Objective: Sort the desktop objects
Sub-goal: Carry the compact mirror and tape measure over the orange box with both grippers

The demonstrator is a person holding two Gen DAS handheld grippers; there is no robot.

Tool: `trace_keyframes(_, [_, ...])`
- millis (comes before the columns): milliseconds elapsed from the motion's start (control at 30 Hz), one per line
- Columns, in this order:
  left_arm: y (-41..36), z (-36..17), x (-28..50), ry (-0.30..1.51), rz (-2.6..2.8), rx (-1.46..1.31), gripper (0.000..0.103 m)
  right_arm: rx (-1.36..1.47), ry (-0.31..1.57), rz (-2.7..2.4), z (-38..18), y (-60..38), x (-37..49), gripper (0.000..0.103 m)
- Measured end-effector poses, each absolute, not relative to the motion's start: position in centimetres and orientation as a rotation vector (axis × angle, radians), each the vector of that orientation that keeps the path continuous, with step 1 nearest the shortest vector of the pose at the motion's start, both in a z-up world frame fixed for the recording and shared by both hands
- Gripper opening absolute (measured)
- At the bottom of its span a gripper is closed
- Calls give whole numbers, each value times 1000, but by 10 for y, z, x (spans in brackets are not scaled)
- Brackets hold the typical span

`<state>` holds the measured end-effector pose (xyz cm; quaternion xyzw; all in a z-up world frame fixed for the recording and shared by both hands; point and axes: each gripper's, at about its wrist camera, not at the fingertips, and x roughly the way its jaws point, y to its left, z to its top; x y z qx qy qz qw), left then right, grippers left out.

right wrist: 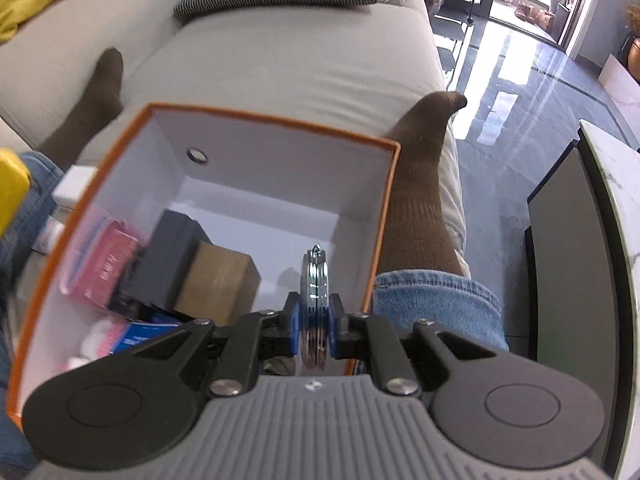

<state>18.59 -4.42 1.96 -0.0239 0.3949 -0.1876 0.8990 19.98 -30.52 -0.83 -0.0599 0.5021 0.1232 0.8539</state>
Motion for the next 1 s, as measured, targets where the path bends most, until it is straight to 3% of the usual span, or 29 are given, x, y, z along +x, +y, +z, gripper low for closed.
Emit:
trace_keyframes(433, [-65,6,202,853,-411,-18,29,-187,1053,340,-26,-281,208,14])
trace_keyframes(1000, [-54,0,199,867,-411,-35,29,-155,1211,391,-42,-277,209,14])
